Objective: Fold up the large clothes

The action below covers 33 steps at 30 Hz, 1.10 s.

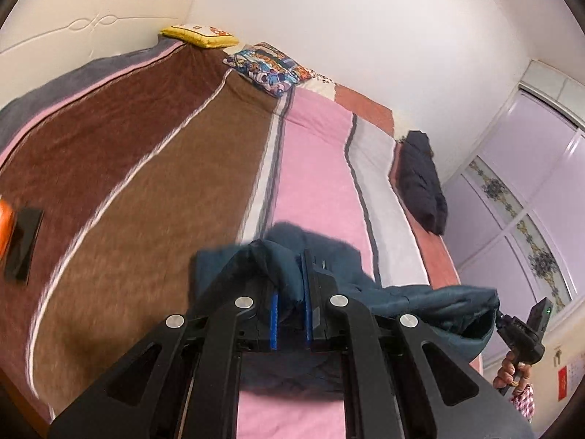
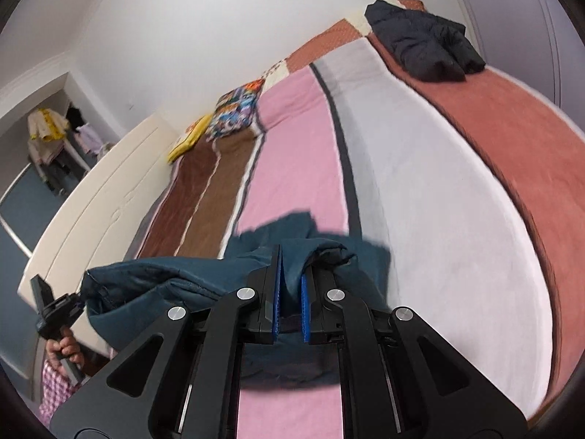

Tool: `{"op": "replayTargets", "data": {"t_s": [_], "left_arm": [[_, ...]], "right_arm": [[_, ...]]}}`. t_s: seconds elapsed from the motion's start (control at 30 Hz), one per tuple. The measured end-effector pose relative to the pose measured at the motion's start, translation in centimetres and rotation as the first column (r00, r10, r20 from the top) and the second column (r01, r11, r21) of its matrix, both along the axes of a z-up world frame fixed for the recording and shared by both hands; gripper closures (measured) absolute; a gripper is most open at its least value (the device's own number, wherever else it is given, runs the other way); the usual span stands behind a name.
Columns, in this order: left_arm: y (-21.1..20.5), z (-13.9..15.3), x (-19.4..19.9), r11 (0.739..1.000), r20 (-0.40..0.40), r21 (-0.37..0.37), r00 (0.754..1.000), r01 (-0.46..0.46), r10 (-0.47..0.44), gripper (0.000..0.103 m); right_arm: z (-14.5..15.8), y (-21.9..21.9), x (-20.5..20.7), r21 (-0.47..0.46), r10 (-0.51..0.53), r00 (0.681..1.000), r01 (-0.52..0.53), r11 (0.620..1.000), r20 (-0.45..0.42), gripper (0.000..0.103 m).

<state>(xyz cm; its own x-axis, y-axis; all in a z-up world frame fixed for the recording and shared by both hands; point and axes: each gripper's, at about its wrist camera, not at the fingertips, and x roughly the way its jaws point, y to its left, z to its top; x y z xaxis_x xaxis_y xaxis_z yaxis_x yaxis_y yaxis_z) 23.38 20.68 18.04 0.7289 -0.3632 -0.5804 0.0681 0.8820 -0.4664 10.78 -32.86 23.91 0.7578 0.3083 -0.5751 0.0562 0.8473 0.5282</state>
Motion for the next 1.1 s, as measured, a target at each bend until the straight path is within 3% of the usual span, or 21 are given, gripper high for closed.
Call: {"op": "replayTargets", "data": {"t_s": [0.2,0.4,0.57,0.7,0.87,0.97,1.1], "left_arm": [[-1.8,-1.0,10.4,0.999,-0.027,0.026,0.999,-0.038,0.039,0.093],[-2.9,-7.0,19.8,0.996,-0.126,0.050,0.989,-0.075,0.081,0.093],[-2.7,-12.8,24.8,0.992,-0.210,0.047,0.970,-0.113,0.121,0.093],[-2.7,-17.2,26.8,0.990,-0.267,0.048,0.953,-0.132,0.140,0.093],[-2.9,-20.5,27.4,0.989,-0.311,0.049,0.939,-0.138,0.146,0.089],[-2.5,-21.1,27.4,0.988,-0.334,0.019,0.930,-0.156,0.153,0.086],[-1.7,-19.3,26.9,0.980,-0.320,-0.063,0.934,-0.187,0.158,0.073]], "right_arm": [[-3.0,-2.4,10.6,-0.016,-0.083,0.996,0.083,0.996,-0.038,0.094],[-11.0,-4.2,20.0,-0.043,-0.127,0.982,0.123,0.992,-0.138,0.094],[-17.1,-4.4,24.3,-0.071,-0.140,0.971,0.128,0.989,-0.194,0.094],[-20.9,-4.2,26.2,-0.097,-0.137,0.963,0.117,0.988,-0.234,0.094],[-23.9,-3.8,26.6,-0.134,-0.113,0.956,0.079,0.988,-0.271,0.094],[-24.5,-3.7,26.6,-0.119,-0.100,0.949,0.067,0.991,-0.300,0.091],[-22.7,-4.8,26.0,-0.047,-0.088,0.953,0.077,0.996,-0.289,0.086]]}}
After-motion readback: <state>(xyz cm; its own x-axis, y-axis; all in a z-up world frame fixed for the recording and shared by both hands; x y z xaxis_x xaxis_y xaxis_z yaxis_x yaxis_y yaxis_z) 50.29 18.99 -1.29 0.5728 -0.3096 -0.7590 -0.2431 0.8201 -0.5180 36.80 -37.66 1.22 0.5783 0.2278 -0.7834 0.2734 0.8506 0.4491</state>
